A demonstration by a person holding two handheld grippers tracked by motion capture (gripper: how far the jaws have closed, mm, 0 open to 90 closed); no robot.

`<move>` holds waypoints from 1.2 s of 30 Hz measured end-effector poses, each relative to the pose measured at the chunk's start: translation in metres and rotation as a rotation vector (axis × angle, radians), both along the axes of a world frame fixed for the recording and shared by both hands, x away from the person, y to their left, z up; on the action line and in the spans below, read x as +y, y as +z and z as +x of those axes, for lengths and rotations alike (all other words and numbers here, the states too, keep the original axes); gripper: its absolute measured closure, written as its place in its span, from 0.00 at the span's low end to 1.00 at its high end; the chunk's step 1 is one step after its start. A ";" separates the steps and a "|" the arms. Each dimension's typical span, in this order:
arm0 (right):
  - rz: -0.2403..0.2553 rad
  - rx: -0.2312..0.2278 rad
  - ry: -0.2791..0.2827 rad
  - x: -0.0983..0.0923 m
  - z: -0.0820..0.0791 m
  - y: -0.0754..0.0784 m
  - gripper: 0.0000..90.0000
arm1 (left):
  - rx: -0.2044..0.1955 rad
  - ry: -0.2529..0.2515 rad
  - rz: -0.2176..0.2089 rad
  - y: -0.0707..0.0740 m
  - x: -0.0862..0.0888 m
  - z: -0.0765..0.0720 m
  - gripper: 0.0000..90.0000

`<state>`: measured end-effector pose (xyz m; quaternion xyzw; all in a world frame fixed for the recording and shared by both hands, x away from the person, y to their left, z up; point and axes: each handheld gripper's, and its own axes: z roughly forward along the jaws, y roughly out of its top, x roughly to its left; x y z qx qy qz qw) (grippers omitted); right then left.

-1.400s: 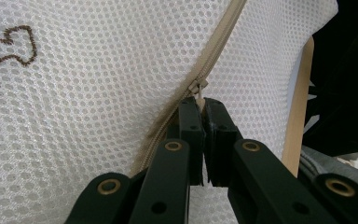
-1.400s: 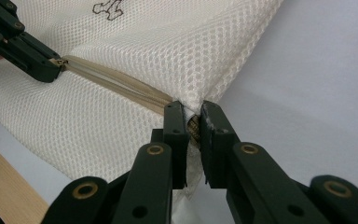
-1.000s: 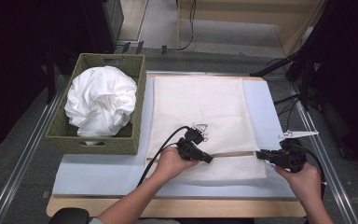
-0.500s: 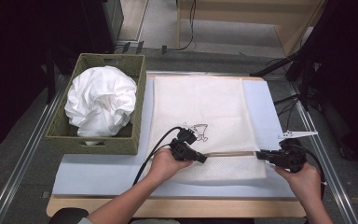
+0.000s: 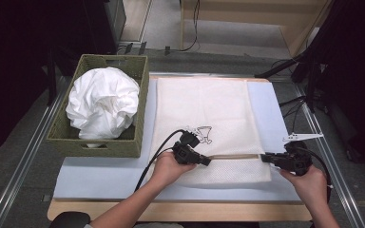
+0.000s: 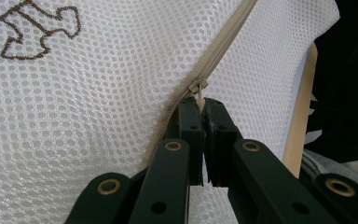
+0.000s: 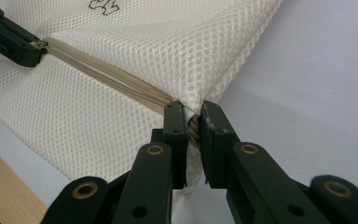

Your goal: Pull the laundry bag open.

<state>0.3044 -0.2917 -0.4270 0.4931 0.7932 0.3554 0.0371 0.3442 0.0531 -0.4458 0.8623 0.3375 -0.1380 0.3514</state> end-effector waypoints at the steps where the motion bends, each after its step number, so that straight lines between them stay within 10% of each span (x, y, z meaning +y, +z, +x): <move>1: -0.001 0.000 0.000 0.000 0.000 0.000 0.92 | -0.003 0.000 0.000 0.000 0.000 0.000 0.98; 36: -0.002 0.010 0.002 0.001 0.002 -0.002 0.92 | -0.008 -0.005 0.052 0.012 0.016 -0.007 0.98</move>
